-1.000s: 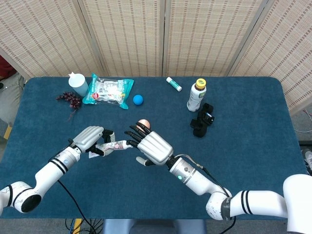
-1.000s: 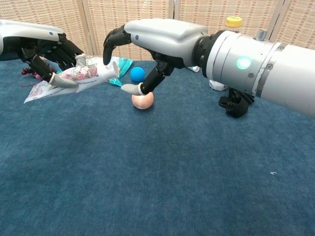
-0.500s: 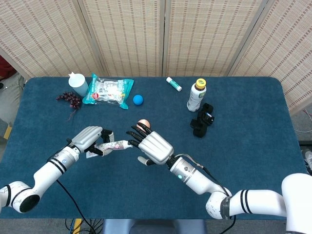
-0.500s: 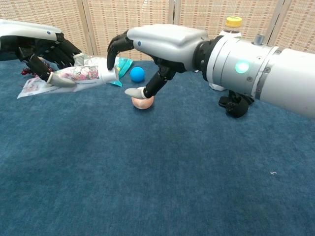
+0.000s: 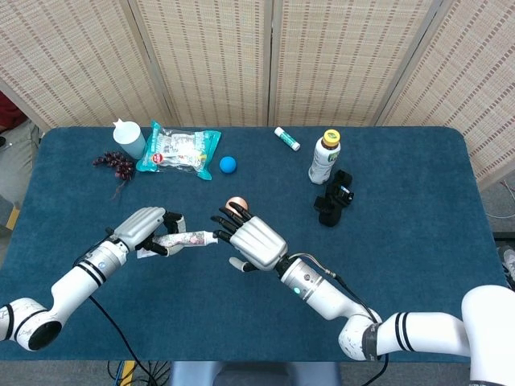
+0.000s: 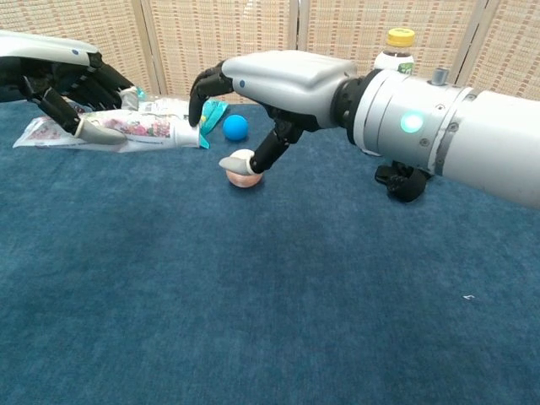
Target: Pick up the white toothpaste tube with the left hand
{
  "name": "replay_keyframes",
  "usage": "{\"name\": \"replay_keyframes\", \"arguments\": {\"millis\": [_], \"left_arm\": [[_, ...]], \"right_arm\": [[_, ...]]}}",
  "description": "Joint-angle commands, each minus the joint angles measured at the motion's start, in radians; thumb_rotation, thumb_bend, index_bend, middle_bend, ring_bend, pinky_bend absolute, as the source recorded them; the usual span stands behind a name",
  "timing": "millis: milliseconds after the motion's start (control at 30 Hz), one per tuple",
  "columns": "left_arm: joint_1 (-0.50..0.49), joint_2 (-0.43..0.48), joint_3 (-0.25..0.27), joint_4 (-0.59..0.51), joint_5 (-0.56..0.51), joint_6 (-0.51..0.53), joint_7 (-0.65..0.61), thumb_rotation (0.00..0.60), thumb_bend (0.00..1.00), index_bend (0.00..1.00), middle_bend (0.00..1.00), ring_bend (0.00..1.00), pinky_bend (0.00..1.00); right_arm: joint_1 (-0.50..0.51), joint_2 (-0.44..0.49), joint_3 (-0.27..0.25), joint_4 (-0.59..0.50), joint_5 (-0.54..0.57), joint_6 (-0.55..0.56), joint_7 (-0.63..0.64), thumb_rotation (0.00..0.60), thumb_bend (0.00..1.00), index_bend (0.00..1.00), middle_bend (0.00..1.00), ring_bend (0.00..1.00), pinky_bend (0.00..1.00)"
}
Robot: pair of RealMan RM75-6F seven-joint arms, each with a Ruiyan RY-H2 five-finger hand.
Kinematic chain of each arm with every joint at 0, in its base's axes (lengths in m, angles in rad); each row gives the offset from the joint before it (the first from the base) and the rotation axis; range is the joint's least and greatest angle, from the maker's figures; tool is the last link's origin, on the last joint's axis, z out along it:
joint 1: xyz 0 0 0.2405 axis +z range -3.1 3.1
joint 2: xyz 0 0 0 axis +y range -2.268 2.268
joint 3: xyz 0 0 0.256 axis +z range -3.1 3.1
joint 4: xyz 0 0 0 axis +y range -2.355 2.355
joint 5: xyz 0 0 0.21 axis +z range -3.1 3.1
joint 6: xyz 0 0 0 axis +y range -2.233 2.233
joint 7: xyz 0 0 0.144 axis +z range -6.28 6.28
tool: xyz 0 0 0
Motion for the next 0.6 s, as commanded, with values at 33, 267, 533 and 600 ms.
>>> {"name": "replay_keyframes", "arguments": {"millis": [33, 267, 533, 600], "left_arm": [[0.001, 0.001, 0.001, 0.004, 0.005, -0.001, -0.007, 0.6, 0.45, 0.63, 0.7, 0.5, 0.35], [0.002, 0.002, 0.003, 0.009, 0.015, 0.0, -0.024, 0.6, 0.45, 0.63, 0.7, 0.5, 0.35], [0.003, 0.004, 0.003, 0.011, 0.022, 0.003, -0.037, 0.6, 0.45, 0.63, 0.71, 0.5, 0.35], [0.003, 0.007, 0.004, 0.01, 0.024, 0.002, -0.042, 0.6, 0.45, 0.63, 0.7, 0.5, 0.35]], "right_arm": [[0.001, -0.002, -0.002, 0.005, 0.003, 0.0, 0.002, 0.497, 0.28, 0.31, 0.14, 0.0, 0.06], [0.003, -0.007, -0.007, 0.017, 0.007, -0.001, 0.007, 0.497, 0.28, 0.31, 0.14, 0.0, 0.06], [0.001, -0.01, -0.013, 0.026, 0.011, 0.001, 0.011, 0.498, 0.29, 0.31, 0.14, 0.0, 0.06], [0.001, -0.012, -0.014, 0.029, 0.012, 0.002, 0.013, 0.498, 0.29, 0.31, 0.14, 0.0, 0.06]]}}
